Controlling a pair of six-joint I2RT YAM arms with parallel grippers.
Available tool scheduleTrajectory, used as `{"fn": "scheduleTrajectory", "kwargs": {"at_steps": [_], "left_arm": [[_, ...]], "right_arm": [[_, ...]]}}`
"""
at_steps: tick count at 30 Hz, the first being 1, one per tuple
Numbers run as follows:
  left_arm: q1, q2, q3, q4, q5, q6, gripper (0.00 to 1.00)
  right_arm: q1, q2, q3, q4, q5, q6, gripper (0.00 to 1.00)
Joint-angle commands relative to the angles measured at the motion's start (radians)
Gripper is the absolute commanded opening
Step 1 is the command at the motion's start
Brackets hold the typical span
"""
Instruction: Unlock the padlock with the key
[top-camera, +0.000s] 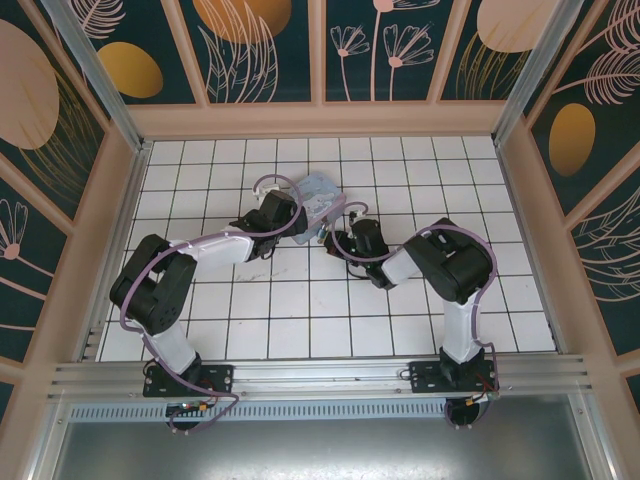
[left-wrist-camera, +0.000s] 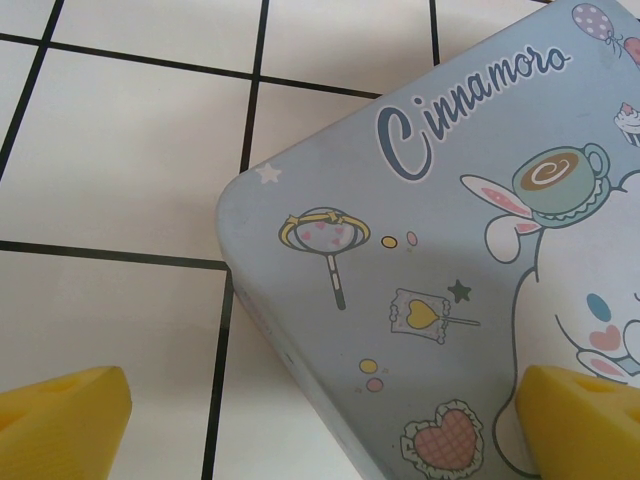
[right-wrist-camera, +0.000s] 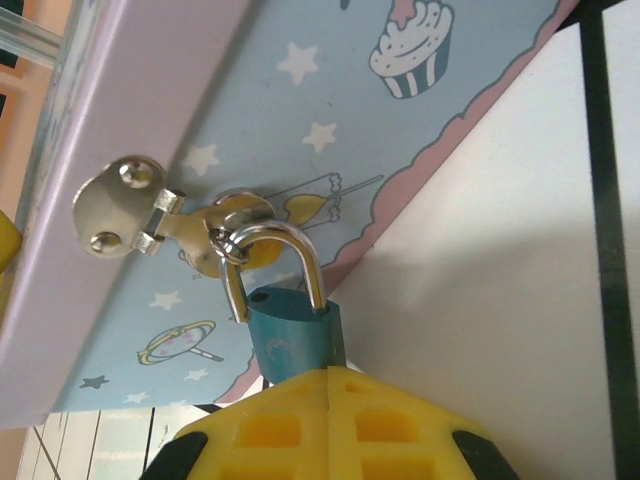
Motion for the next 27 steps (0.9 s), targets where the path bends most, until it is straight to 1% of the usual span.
{"fn": "scheduleTrajectory", "kwargs": {"at_steps": [1, 12, 15, 16, 18, 19, 23, 27], "left_arm": [[-0.002, 0.057, -0.050, -0.139, 0.026, 0.017, 0.99], [-0.003, 0.059, -0.050, -0.139, 0.026, 0.017, 0.98], [-0.002, 0.060, -0.050, -0.138, 0.027, 0.017, 0.99], [-0.003, 0.061, -0.048, -0.138, 0.026, 0.016, 0.99], [-0.002, 0.059, -0.048, -0.139, 0.026, 0.016, 0.98], [-0.003, 0.059, -0.049, -0.138, 0.026, 0.015, 0.99], [-0.003, 0.060, -0.047, -0.139, 0.030, 0.017, 0.99], [-0.002, 0.062, -0.046, -0.141, 0.032, 0.018, 0.99]], "right_arm": [[-0.011, 0.005, -0.038, 0.018, -0.011, 0.036, 0.00], [-0.014, -0.008, -0.087, 0.159, -0.039, 0.139, 0.00], [-0.013, -0.017, -0.085, 0.158, -0.046, 0.138, 0.00], [-0.016, -0.017, -0.084, 0.158, -0.046, 0.133, 0.09], [-0.022, -0.019, -0.083, 0.144, -0.049, 0.116, 0.33], [-0.025, -0.021, -0.083, 0.136, -0.051, 0.104, 0.41], [-0.045, -0.032, -0.073, 0.083, -0.072, 0.046, 0.58], [-0.051, -0.045, -0.027, -0.052, -0.072, -0.060, 0.68]]}}
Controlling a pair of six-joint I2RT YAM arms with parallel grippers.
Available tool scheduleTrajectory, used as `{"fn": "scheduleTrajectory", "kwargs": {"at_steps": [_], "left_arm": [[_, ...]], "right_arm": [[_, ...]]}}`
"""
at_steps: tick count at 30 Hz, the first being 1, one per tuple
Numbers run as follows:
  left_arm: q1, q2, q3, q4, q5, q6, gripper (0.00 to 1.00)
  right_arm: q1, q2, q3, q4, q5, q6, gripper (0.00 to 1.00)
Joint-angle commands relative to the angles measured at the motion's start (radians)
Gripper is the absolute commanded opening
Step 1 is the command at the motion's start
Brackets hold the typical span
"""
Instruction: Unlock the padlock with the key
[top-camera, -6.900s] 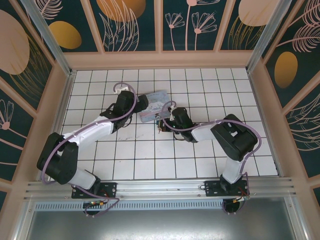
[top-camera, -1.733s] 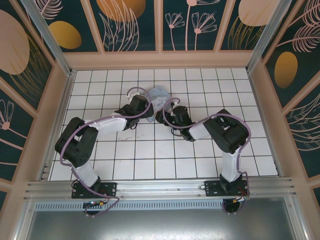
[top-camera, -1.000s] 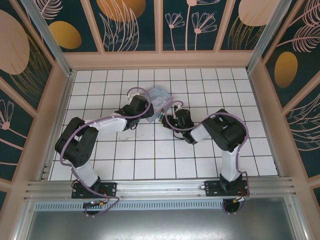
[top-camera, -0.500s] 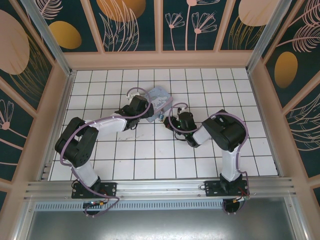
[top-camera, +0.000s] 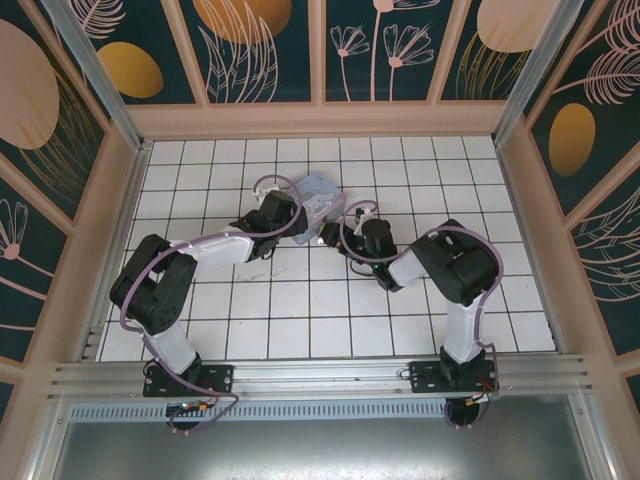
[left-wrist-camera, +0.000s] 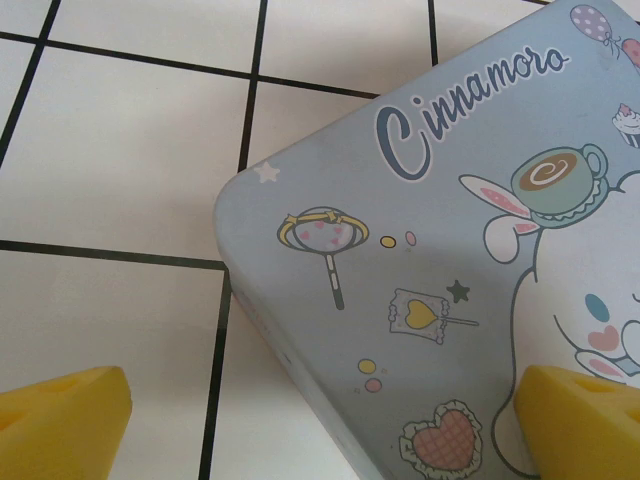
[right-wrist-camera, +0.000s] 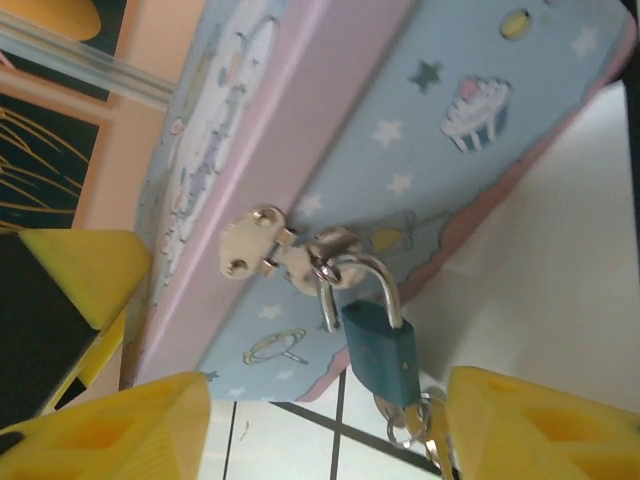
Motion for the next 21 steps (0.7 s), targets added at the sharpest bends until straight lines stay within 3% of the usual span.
{"fn": "scheduleTrajectory", "kwargs": {"at_steps": [1, 8, 21], "left_arm": [[-0.003, 0.062, -0.041, -0.148, 0.027, 0.023, 0.99], [-0.003, 0.059, -0.040, -0.148, 0.027, 0.022, 0.99], [-0.003, 0.064, -0.037, -0.150, 0.030, 0.020, 0.98]], "right_arm": [[-0.013, -0.010, 0.035, -0.210, 0.008, -0.134, 0.69], [-0.014, 0.012, 0.127, -0.367, -0.004, -0.284, 0.72], [0.007, 0.068, 0.172, -0.322, -0.117, -0.313, 0.69]]}}
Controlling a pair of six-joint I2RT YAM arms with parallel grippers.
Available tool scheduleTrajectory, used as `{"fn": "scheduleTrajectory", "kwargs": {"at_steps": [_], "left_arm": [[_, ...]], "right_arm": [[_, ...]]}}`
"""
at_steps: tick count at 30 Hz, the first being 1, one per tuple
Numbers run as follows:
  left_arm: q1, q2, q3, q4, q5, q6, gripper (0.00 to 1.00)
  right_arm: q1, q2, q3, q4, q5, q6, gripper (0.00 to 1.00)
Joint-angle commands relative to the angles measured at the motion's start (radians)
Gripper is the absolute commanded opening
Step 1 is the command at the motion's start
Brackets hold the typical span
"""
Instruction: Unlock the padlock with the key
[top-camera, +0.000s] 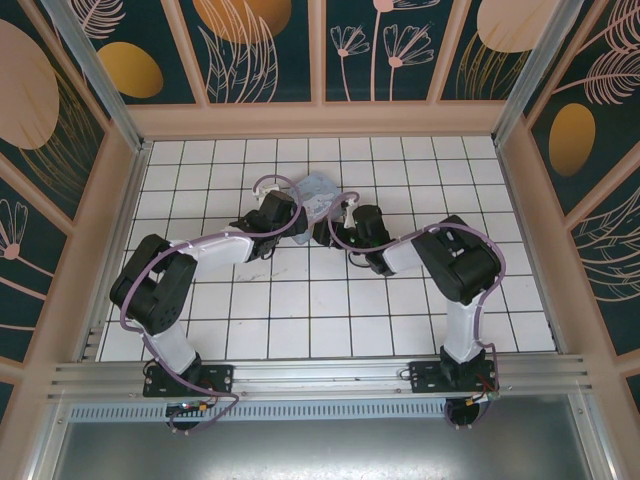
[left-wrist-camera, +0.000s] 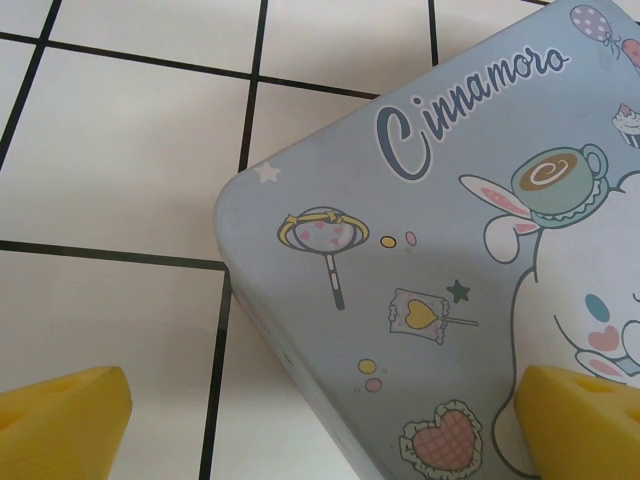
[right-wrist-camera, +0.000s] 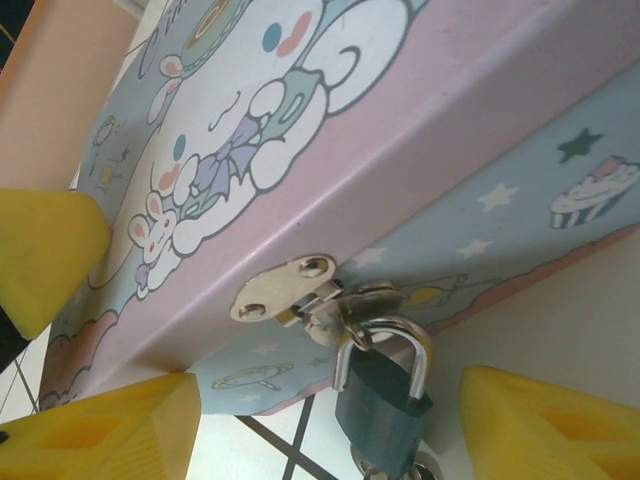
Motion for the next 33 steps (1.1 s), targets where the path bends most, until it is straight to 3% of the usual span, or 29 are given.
{"fn": "scheduleTrajectory", "kwargs": {"at_steps": [1, 9, 24, 30, 33], "left_arm": [[-0.003, 0.065, -0.037, -0.150, 0.030, 0.020, 0.98], [-0.003, 0.065, -0.036, -0.149, 0.032, 0.016, 0.98], [-0.003, 0.065, -0.037, -0.148, 0.034, 0.017, 0.98], [-0.003, 0.066, -0.039, -0.146, 0.032, 0.018, 0.99], [-0.003, 0.066, -0.039, -0.148, 0.031, 0.017, 0.99]], "right_arm": [[0.012, 0.058, 0.023, -0.061, -0.054, -0.014, 0.69], [0.021, 0.067, 0.047, -0.066, -0.058, -0.008, 0.61], [0.018, 0.066, -0.019, 0.004, -0.012, 0.066, 0.25], [0.012, 0.047, -0.046, 0.019, 0.008, 0.093, 0.01], [0.005, 0.036, -0.064, 0.028, 0.012, 0.107, 0.00]]}}
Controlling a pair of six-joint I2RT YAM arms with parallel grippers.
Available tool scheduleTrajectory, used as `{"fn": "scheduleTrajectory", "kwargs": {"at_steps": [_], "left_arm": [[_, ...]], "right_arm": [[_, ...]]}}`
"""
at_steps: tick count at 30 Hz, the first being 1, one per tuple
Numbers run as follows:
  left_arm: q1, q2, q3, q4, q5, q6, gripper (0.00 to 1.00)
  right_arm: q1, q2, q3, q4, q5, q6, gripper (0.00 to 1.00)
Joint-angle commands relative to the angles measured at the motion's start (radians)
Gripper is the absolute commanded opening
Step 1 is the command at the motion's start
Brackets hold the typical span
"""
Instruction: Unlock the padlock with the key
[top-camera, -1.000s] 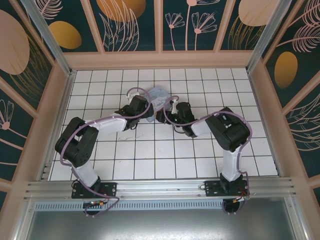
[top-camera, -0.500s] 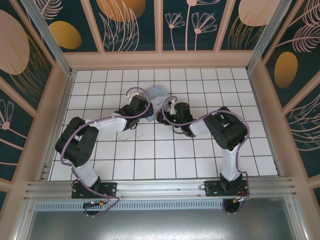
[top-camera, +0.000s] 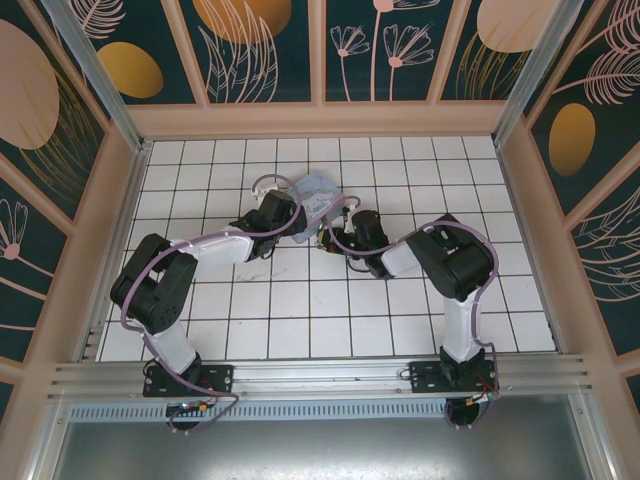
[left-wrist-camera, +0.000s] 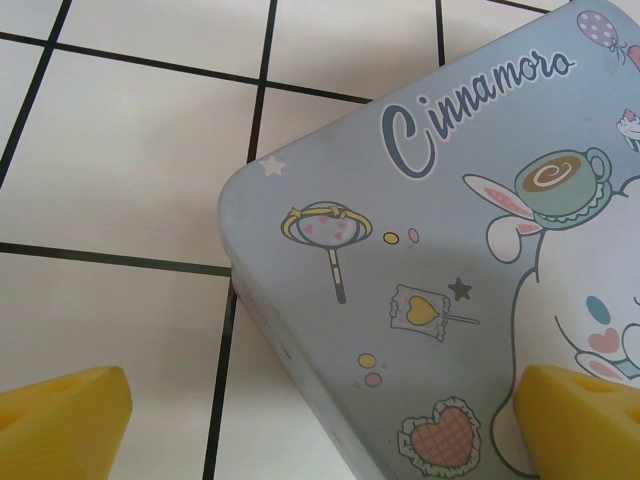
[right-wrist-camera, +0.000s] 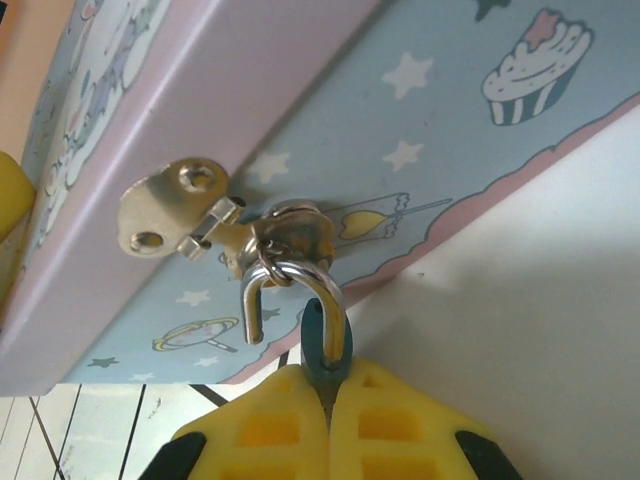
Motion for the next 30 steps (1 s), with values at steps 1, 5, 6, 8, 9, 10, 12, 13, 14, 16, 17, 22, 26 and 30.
{"fn": "scheduleTrajectory", "kwargs": {"at_steps": [1, 5, 6, 8, 9, 10, 12, 13, 14, 16, 17, 22, 26, 30], "left_arm": [[-0.008, 0.061, -0.039, -0.156, 0.033, 0.029, 0.99], [-0.007, 0.060, -0.040, -0.157, 0.033, 0.029, 0.98], [-0.007, 0.061, -0.042, -0.158, 0.033, 0.029, 0.99], [-0.007, 0.059, -0.043, -0.158, 0.033, 0.029, 0.98], [-0.007, 0.058, -0.044, -0.158, 0.033, 0.029, 0.99], [-0.008, 0.058, -0.043, -0.157, 0.034, 0.029, 0.99], [-0.007, 0.057, -0.046, -0.158, 0.034, 0.029, 0.98], [-0.007, 0.058, -0.046, -0.158, 0.036, 0.030, 0.99], [-0.007, 0.057, -0.048, -0.158, 0.037, 0.029, 0.99], [-0.008, 0.056, -0.048, -0.157, 0.041, 0.029, 0.98], [-0.009, 0.057, -0.048, -0.157, 0.042, 0.029, 0.99], [-0.007, 0.055, -0.053, -0.157, 0.045, 0.025, 0.99], [-0.008, 0.054, -0.054, -0.156, 0.045, 0.025, 0.98], [-0.008, 0.058, -0.057, -0.154, 0.046, 0.026, 0.98]], "right_arm": [[-0.005, -0.003, -0.042, -0.008, 0.002, 0.026, 0.00], [-0.012, -0.011, -0.067, 0.019, 0.005, 0.070, 0.00], [-0.016, -0.013, -0.074, 0.026, 0.009, 0.087, 0.00], [-0.019, -0.014, -0.089, 0.058, 0.006, 0.123, 0.00], [-0.020, -0.015, -0.096, 0.077, 0.003, 0.144, 0.00], [-0.020, -0.014, -0.098, 0.091, -0.001, 0.160, 0.00], [-0.021, -0.012, -0.100, 0.115, -0.002, 0.190, 0.00], [-0.021, -0.011, -0.101, 0.125, -0.003, 0.204, 0.00], [-0.021, -0.010, -0.101, 0.132, -0.002, 0.216, 0.00], [-0.020, -0.007, -0.101, 0.152, 0.001, 0.244, 0.00], [-0.021, -0.007, -0.104, 0.160, 0.004, 0.257, 0.00], [-0.022, 0.003, -0.114, 0.219, 0.049, 0.339, 0.00], [-0.025, 0.022, -0.118, 0.264, 0.074, 0.390, 0.00], [-0.033, 0.044, -0.114, 0.301, 0.084, 0.432, 0.00]]}}
